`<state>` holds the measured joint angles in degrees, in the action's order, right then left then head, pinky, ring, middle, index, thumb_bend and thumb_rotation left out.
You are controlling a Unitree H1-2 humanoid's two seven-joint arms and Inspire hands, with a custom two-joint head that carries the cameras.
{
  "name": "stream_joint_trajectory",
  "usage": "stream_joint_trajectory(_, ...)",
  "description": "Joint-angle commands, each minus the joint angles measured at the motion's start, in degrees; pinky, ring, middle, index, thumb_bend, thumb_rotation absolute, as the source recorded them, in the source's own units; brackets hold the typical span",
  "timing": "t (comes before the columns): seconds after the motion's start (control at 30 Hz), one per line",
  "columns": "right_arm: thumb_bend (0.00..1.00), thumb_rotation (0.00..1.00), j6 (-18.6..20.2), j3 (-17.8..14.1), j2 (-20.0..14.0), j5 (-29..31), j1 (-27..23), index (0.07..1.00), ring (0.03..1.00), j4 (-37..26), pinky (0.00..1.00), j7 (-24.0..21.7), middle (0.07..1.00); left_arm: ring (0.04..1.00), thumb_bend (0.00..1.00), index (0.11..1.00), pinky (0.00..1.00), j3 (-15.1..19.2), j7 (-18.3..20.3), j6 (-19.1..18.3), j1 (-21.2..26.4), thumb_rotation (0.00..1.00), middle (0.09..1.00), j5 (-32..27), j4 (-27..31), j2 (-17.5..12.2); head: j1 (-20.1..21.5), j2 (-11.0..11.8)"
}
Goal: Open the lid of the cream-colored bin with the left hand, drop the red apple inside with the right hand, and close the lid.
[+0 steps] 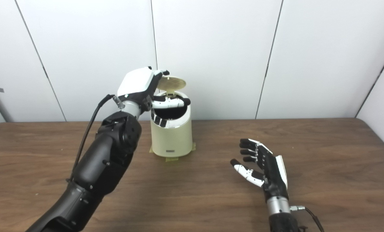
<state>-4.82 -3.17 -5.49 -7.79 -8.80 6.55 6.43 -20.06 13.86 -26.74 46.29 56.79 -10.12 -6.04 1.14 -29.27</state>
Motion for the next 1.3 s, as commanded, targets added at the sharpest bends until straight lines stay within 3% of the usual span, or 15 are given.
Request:
stream_joint_trajectory(0.0, 0.29, 0.11, -0.89, 0.21, 0.16, 0.21, -0.84, 0.703, 0.699, -0.28, 0.63, -0.18, 0.723, 1.000, 1.00, 0.881, 1.00, -0.28, -0.67, -0.07, 2.59, 0.75, 0.901, 1.80, 2.71, 0.12, 0.11, -0.08)
stream_joint_trajectory(0.3, 0.29, 0.11, -0.50, 0.30, 0.12, -0.76, -0.98, 0.697, 0.694, -0.21, 0.62, 0.38, 0.715, 1.000, 1.00, 0.857, 1.00, -3.29, -3.20, 1.70, -0.62, 0.73, 0.896, 4.36, 7.12, -1.06, 0.04, -0.29)
stream_joint_trajectory(0.6, 0.28, 0.12, -0.44, 0.60, -0.14, -1.98, -1.14, 0.700, 0.696, -0.10, 0.62, 0.57, 0.718, 1.000, 1.00, 0.881, 1.00, -5.28, -1.97, 2.29, -4.51, 0.74, 0.906, 8.08, 11.47, -2.21, -0.07, -0.27)
stream_joint_trajectory(1.0, 0.29, 0.09, 0.87, 0.13, 0.45, -1.10, -0.91, 0.693, 0.696, -1.40, 0.63, 0.25, 0.714, 1.000, 1.00, 0.875, 1.00, -5.57, 0.29, 1.80, -6.99, 0.78, 0.898, 10.37, 12.95, -2.23, 0.00, -1.15)
stream_joint_trajectory(1.27, 0.29, 0.18, 1.47, 0.15, 0.54, -1.71, -0.98, 0.698, 0.698, -1.75, 0.63, 0.70, 0.719, 1.000, 1.00, 0.863, 1.00, -6.09, -1.88, 2.91, -8.84, 0.77, 0.886, 11.23, 11.87, -2.16, -0.02, -1.21)
